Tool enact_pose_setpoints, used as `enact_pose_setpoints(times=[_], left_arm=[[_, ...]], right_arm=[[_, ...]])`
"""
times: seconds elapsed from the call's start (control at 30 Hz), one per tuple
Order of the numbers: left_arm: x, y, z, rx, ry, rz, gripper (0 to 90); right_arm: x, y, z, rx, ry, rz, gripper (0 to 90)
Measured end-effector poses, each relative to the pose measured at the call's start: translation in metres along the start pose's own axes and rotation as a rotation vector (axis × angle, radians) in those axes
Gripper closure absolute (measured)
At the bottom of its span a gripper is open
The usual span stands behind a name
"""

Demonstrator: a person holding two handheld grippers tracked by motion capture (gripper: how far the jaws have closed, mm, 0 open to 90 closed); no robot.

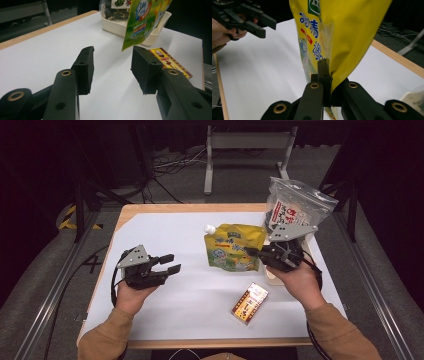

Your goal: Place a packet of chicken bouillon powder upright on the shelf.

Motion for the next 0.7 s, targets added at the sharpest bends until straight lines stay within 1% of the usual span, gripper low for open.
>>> enact_pose_setpoints(times=[0.1, 0.2, 0.23, 0.27, 0.3, 0.33, 0.47, 0.7], left_arm=[[-0.002, -0.002, -0.002, 0.012, -0.002, -0.011, 52.2], [-0.005, -0.005, -0.005, 0.027, -0.003, -0.023, 51.6], [-0.005, -0.005, -0.005, 0.027, -0.003, -0.023, 51.1], [-0.005, -0.005, -0.005, 0.027, -0.003, -0.023, 51.1], [-0.005, -0.006, -0.006, 0.032, -0.002, -0.022, 51.1], [-0.005, -0.006, -0.007, 0.034, -0.002, -0.030, 50.9], [-0.006, -0.009, -0.008, 0.042, 0.001, -0.031, 50.0], [-0.007, -0.011, -0.009, 0.040, 0.004, -0.044, 49.7]], right_arm=[[-0.002, 0.009, -0.012, -0.024, 0.001, 0.015, 89.8], [-0.005, 0.016, -0.021, -0.040, -0.001, 0.018, 89.7], [-0.005, 0.016, -0.021, -0.040, -0.001, 0.018, 89.7], [-0.006, 0.021, -0.028, -0.059, -0.002, 0.016, 89.7], [-0.006, 0.021, -0.028, -0.059, -0.002, 0.016, 89.7], [-0.007, 0.023, -0.030, -0.065, -0.002, 0.015, 89.7], [-0.008, 0.031, -0.042, -0.092, -0.006, 0.016, 89.7], [-0.013, 0.043, -0.058, -0.128, 0.001, 0.017, 89.7]])
Point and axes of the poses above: each handheld gripper's, and its own axes: z roughly forward along the jaws, x roughly out of its top, y roughly to its right, the point moved 7 cm from there along z, roughly forward along the jaws, and after that the axes turned 5 degrees about -z, right-handed, at the moved point
